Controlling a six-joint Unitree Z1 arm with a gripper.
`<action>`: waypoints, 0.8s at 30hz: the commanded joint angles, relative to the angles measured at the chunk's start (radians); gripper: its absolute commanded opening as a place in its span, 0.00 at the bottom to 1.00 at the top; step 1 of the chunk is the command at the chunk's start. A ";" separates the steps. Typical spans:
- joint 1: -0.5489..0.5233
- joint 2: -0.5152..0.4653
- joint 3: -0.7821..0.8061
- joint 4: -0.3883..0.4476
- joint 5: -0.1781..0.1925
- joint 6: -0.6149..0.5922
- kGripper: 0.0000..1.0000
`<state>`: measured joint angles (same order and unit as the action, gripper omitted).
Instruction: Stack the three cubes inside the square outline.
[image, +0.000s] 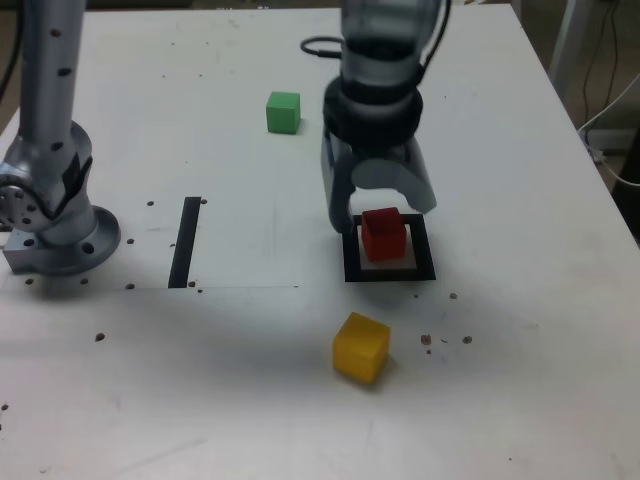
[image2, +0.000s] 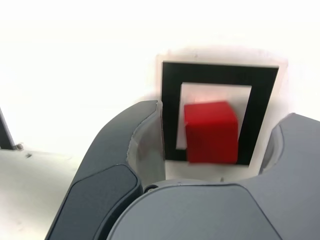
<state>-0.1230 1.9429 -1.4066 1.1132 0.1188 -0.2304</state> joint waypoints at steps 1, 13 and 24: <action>-0.021 -0.040 0.006 0.007 -0.002 0.002 0.99; -0.214 -0.126 0.056 -0.036 -0.072 0.037 0.94; -0.314 -0.009 0.069 -0.097 -0.087 0.106 0.92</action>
<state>-0.4324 1.9197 -1.3367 1.0149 0.0320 -0.1319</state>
